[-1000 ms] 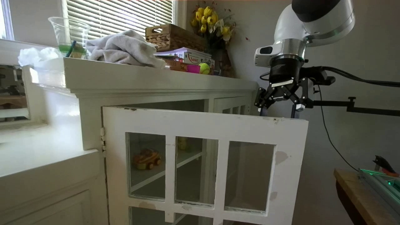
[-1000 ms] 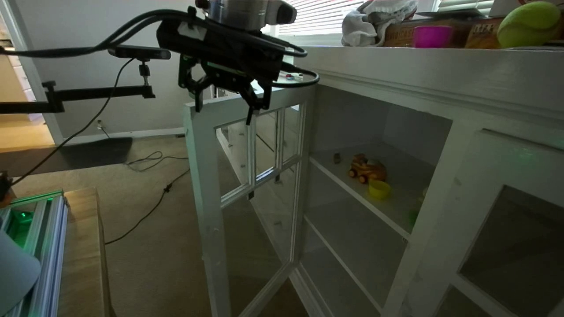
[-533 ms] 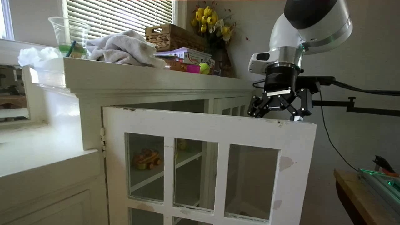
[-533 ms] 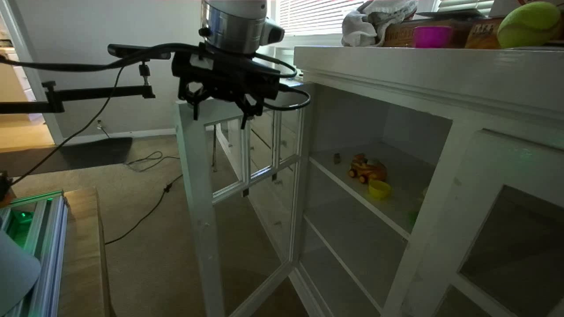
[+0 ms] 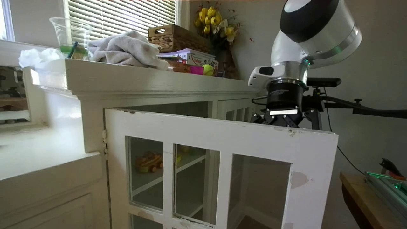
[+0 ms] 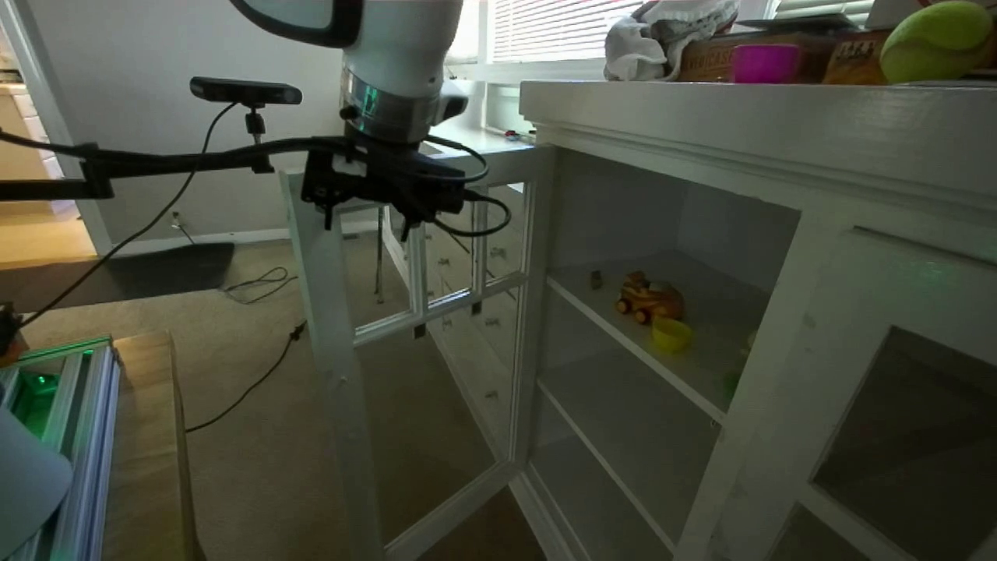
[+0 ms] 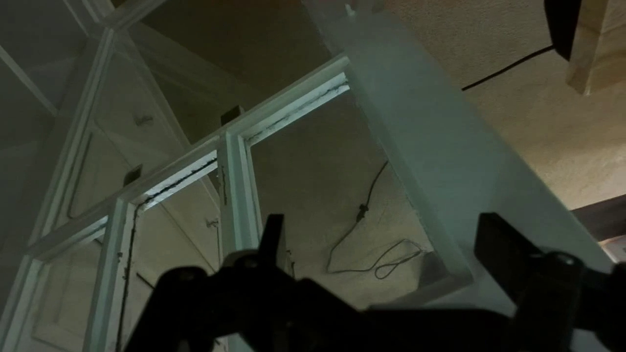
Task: Open the cabinet's left door
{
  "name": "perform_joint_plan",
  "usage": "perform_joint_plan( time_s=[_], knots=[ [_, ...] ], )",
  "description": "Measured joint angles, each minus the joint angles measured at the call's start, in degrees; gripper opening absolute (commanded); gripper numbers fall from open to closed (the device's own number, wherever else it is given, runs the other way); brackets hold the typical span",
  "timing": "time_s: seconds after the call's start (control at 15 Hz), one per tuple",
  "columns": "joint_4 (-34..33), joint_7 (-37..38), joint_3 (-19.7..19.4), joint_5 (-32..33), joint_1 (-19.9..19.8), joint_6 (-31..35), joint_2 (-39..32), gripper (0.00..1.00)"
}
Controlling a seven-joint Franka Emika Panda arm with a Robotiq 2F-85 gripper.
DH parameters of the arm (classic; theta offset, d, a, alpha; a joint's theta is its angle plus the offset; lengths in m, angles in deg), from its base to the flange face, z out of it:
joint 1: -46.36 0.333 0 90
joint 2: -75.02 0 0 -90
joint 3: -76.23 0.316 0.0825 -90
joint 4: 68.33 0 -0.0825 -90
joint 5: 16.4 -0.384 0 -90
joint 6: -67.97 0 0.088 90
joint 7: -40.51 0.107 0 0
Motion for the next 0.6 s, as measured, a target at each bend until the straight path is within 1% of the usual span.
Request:
perform_joint_plan(
  time_s=[0.27,0.6],
  knots=[
    [0.0,-2.5,4.5,-4.6,0.0,0.9,-1.5,1.0],
    [0.0,-5.9,9.9,-12.5,0.5,4.8,-2.0,1.0]
  ],
)
